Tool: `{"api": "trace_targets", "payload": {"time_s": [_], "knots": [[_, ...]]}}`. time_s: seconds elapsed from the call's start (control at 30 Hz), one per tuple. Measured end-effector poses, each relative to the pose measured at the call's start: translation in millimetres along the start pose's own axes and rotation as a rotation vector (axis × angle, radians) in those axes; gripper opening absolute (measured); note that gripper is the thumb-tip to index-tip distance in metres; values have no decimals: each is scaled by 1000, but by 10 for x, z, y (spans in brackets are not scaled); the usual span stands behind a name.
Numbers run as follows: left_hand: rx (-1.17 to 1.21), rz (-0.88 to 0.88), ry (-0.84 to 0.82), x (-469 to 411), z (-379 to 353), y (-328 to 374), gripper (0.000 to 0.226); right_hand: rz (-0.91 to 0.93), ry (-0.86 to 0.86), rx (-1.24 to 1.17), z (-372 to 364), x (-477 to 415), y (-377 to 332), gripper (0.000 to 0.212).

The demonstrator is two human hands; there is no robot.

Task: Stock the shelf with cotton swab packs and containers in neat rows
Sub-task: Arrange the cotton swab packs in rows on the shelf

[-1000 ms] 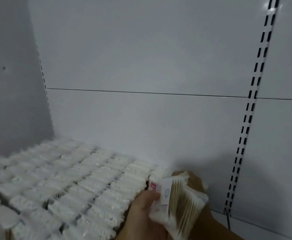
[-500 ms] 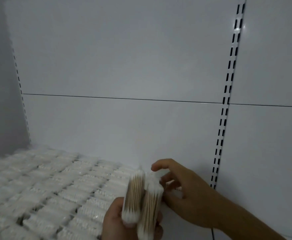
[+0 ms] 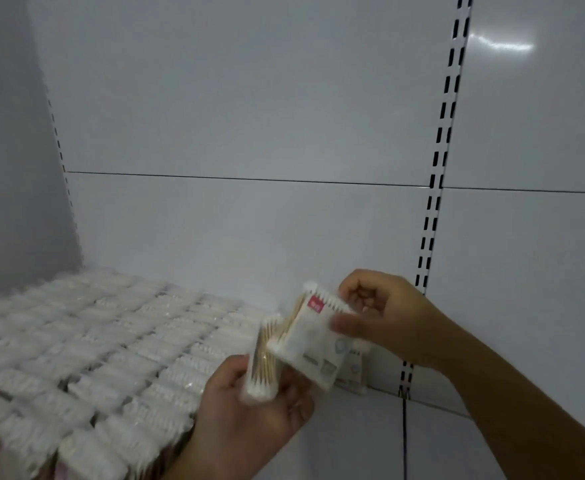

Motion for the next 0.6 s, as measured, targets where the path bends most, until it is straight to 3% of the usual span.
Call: {"api": "trace_targets", "payload": {"time_s": [0.03,0.07,0.13,0.27,0.33,0.43,0.5,0.6], "knots": [[-88,-16,-26,-14,-43,42,41,-66,24,-48,120,8,116,37],[-30,-57,-44,-11,-13,80,34,-118,31,-21,209,18,199,36],[-9,-90,19,39,31,96,32,-194,36,185,341,38,315,29],[-102,-94,1,81,-130,125,56,-273,168,376,552,90,387,29],[-168,-40,-42,132,-299,101,58,-293,228,405,603,107,359,29],[-419,-98,-111,266,-705,253,60,-284,227,458,485,90,287,29],[-591,-234,-105,383,-957,482,47,-236,227,507,284,64,198,31],[-798,-432,71,574,-1050,930,35,-57,195,550,-175,-24,88,35]]}}
Point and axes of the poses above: each hand's wrist, its own x-axis away from the middle knuckle, its own z-axis out of the back of the hand, y = z × x, the point moved 10 cm from there along -x, towards the middle knuckle, and after that the axes turned 11 degrees about -y, right-handed, at the moved point
